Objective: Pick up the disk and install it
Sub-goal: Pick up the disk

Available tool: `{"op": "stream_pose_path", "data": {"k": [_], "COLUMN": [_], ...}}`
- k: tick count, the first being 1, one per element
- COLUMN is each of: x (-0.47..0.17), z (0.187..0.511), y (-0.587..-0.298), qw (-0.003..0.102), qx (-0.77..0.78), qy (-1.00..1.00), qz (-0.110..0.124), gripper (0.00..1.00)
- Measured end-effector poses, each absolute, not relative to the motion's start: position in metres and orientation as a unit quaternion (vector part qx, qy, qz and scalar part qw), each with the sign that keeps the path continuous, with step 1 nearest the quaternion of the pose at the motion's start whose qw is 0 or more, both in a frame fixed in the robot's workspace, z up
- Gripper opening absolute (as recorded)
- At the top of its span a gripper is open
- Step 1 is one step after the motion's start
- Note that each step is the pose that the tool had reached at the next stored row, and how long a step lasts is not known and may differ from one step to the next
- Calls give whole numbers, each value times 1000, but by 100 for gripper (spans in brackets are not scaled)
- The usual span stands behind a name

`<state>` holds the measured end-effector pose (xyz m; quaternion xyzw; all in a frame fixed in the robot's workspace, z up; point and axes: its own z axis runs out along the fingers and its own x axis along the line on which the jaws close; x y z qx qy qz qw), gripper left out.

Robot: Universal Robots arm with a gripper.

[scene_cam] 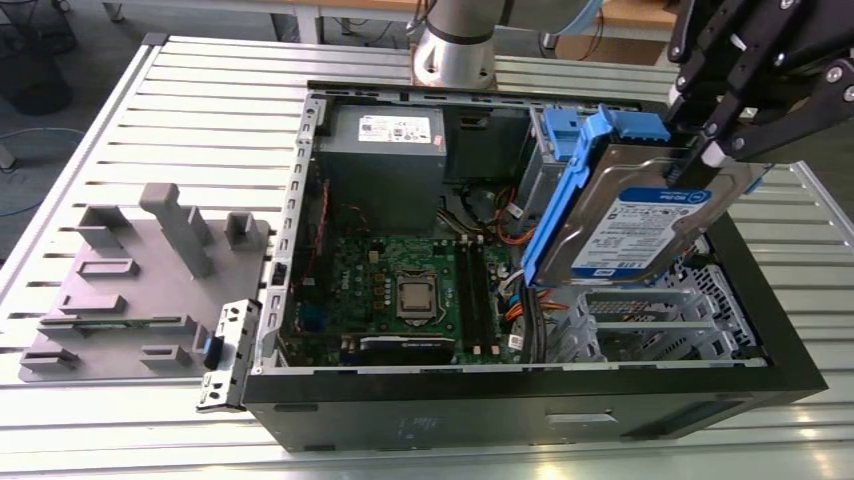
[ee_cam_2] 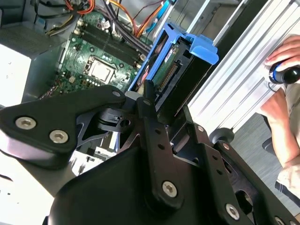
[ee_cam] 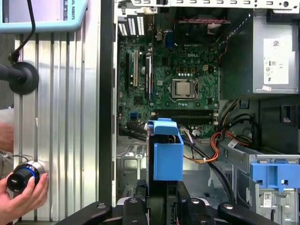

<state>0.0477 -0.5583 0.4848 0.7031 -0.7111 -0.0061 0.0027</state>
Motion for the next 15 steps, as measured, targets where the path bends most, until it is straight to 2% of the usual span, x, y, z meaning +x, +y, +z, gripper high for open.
{"op": "stream_pose_path", "data": {"k": [15], "x": [65], "z": [480], "y": [-563], "qw": [3], "qx": [703], "qy": [-711], "qz": [-6], "gripper": [35]}}
